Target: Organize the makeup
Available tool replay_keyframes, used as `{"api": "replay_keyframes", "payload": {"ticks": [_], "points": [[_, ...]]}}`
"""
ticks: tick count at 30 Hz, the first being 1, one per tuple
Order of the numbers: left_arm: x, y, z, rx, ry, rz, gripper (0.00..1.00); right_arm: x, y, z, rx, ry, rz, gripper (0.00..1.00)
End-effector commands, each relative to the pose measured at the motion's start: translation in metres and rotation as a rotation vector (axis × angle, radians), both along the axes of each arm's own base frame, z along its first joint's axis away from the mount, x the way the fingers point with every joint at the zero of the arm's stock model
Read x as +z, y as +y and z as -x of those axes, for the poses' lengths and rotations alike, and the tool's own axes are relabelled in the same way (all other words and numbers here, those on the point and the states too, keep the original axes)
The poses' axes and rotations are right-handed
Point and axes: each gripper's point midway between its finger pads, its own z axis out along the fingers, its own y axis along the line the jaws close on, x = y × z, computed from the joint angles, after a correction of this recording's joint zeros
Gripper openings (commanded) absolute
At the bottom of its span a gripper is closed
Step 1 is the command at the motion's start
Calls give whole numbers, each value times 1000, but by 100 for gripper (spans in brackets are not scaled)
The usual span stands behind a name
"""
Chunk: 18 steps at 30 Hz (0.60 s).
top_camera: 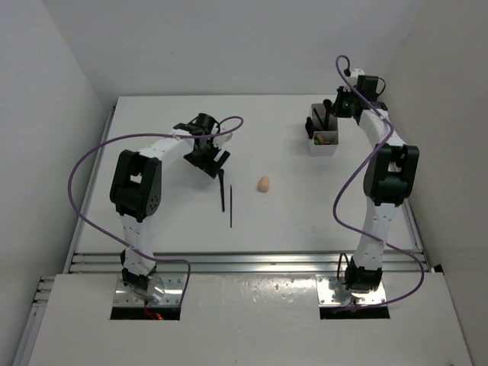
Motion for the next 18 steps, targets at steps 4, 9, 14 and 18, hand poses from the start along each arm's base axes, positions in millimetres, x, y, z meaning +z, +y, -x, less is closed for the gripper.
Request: {"api": "replay_keyframes", "payload": {"ticks": [4, 9, 14, 18], "points": [[8, -8, -7, -21, -26, 1, 89, 20, 3, -21, 1, -78, -11, 0], [8, -8, -7, -21, -26, 1, 89, 27, 10, -26, 26, -134, -19, 0], [8, -8, -7, -21, -26, 1, 89, 11, 11, -24, 22, -81, -27, 0], [4, -8, -6, -21, -17, -2, 89, -1, 11, -20, 15, -47, -31, 0]]}}
